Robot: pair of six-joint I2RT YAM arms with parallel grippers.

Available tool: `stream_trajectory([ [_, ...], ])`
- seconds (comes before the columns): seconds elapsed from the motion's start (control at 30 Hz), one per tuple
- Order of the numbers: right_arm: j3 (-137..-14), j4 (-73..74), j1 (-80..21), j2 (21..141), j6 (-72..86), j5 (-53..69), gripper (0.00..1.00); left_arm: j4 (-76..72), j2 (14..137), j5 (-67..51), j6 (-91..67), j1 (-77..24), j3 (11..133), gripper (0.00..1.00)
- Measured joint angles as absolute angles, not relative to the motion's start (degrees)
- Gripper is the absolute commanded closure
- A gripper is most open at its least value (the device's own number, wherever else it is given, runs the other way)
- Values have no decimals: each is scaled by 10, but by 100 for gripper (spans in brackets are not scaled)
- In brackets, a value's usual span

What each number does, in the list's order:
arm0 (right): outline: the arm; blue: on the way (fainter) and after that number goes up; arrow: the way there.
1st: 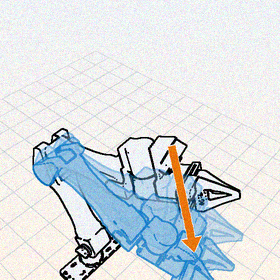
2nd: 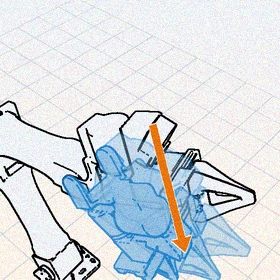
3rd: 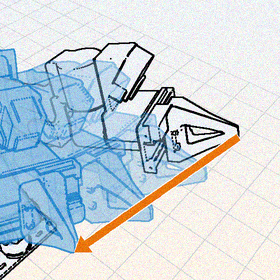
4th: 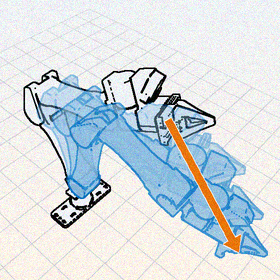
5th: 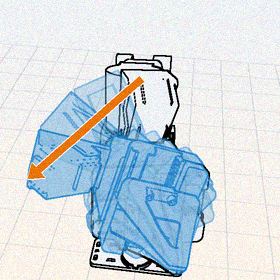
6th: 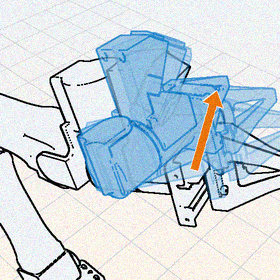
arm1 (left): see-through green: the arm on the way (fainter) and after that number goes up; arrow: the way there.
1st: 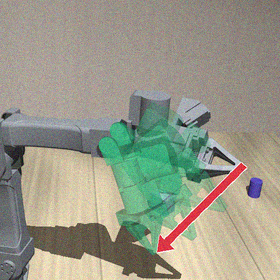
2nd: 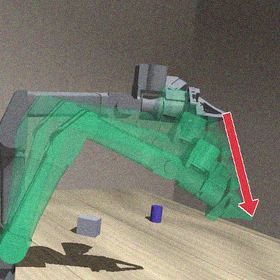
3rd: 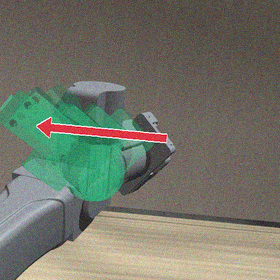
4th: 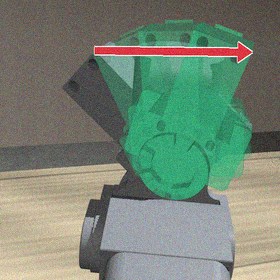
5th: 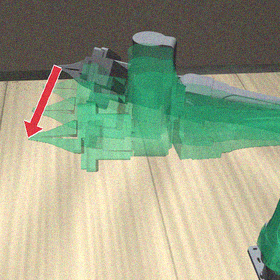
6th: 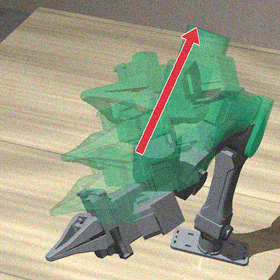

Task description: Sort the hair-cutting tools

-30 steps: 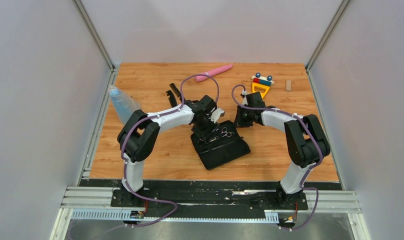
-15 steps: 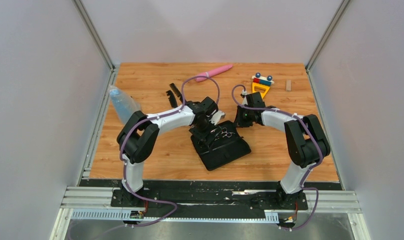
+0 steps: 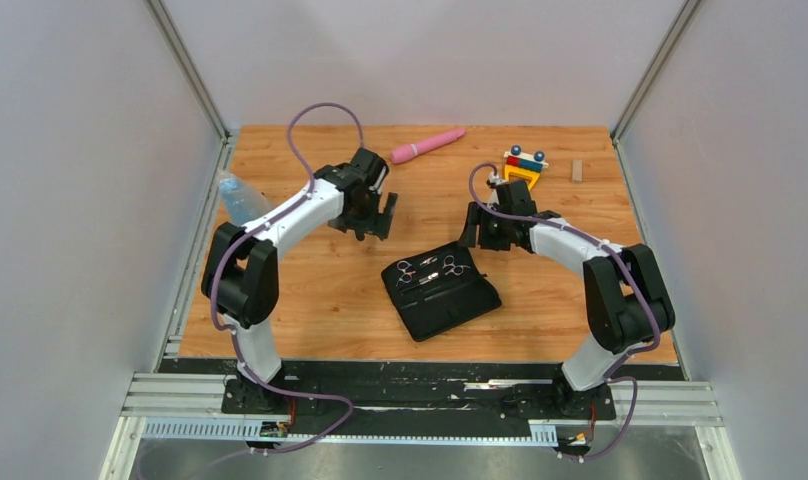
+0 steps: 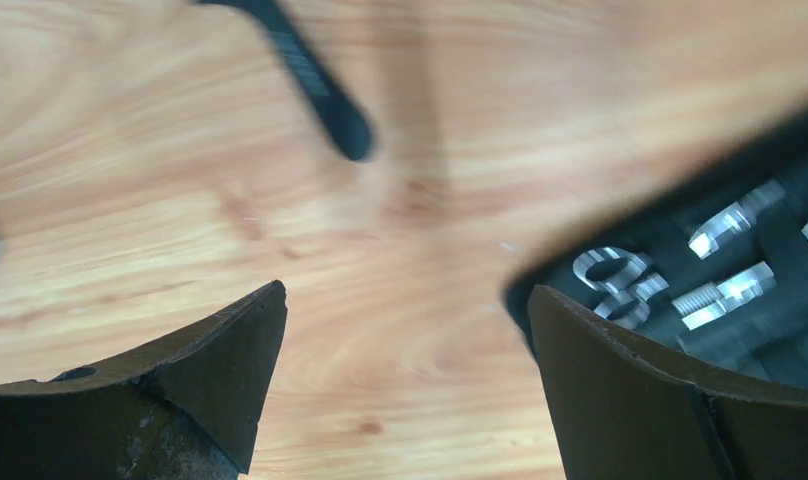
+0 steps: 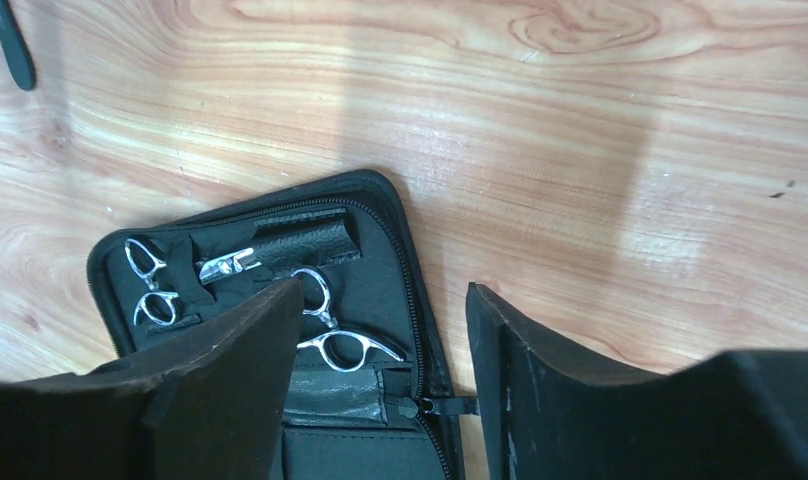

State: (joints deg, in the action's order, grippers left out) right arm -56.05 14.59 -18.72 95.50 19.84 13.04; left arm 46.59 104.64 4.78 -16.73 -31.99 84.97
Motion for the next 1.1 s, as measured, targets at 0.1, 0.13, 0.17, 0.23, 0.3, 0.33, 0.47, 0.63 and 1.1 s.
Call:
stream_trajectory([
  [0.1, -561, 148, -187, 936, 199, 117, 32, 467, 1058, 95, -207, -275, 861, 9],
  [0.13, -561, 149, -187, 932, 199, 111, 32, 468, 1067, 107, -218, -267, 872, 10],
  [0.17, -561, 151, -187, 929, 200, 106, 31, 469, 1080, 121, -228, -261, 883, 13],
  [0.23, -561, 155, -187, 925, 201, 93, 30, 469, 1108, 147, -245, -256, 909, 16],
  [0.3, -561, 158, -187, 925, 202, 85, 30, 467, 1133, 166, -255, -257, 929, 19],
  [0.33, -561, 159, -187, 925, 202, 81, 30, 465, 1146, 173, -259, -257, 937, 21],
  [0.47, -557, 163, -187, 925, 204, 70, 30, 458, 1188, 187, -272, -258, 954, 28],
  [0.63, -554, 169, -187, 925, 205, 65, 29, 453, 1224, 192, -282, -257, 966, 41],
  [1.1, -553, 169, -187, 924, 205, 60, 29, 421, 1235, 175, -294, -254, 948, 65],
])
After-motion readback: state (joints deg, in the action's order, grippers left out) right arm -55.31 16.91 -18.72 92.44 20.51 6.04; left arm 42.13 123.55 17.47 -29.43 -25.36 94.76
